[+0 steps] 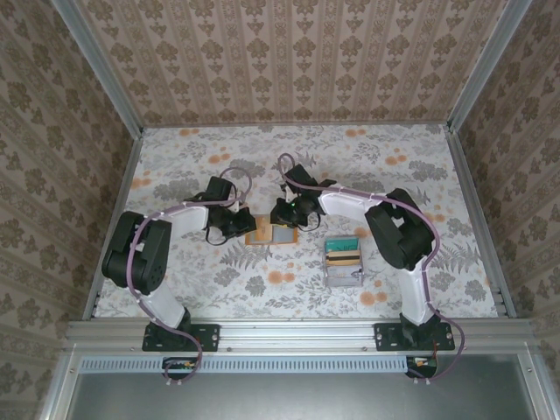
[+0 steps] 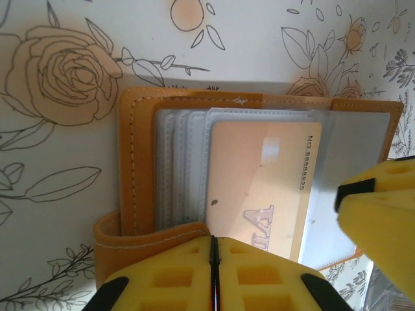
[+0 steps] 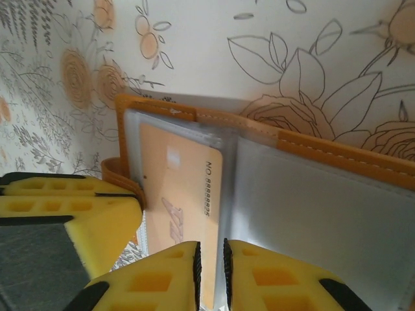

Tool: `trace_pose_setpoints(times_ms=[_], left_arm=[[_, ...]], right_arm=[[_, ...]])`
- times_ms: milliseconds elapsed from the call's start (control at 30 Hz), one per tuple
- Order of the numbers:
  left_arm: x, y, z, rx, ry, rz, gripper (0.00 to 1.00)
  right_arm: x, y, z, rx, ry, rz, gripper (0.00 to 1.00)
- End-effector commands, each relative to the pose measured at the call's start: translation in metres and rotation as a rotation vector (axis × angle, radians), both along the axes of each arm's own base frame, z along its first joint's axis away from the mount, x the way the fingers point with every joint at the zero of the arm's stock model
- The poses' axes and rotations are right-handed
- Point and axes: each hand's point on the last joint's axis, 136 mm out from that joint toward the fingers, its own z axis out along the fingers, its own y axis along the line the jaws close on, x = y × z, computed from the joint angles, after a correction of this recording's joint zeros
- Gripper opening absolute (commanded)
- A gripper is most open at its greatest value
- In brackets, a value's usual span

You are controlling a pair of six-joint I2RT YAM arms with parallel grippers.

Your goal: Take the credit cards out of the card holder

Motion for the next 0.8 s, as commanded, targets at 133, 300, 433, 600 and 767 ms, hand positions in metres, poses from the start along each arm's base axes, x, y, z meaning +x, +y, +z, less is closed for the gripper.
trace_pose_setpoints(times_ms=[133,300,433,600,767], left_arm=[[-0.009,0.003,-0.015,0.017,0.04,-0.002,0.09],[-0.011,0.003,-0.015,0.02,0.042,-0.003,0.08],[-0.012,0.003,-0.016,0.021,0.048,-0.002,0.08],[-0.013,0.002,-0.017,0.022,0.05,-0.006,0.07],[-0.014,0.002,-0.017,0.024,0.051,-0.005,0.05]], right_arm=[[-0.008,0.007,-0.017,0.033,0.071,0.0,0.2],[-0.01,0.007,-0.024,0.029,0.089,0.0,0.19],[-0.011,0.01,-0.026,0.043,0.101,0.002,0.19],[-0.011,0.015,-0.025,0.075,0.114,0.0,0.18],[-0.012,0.016,-0.026,0.079,0.123,0.0,0.11]])
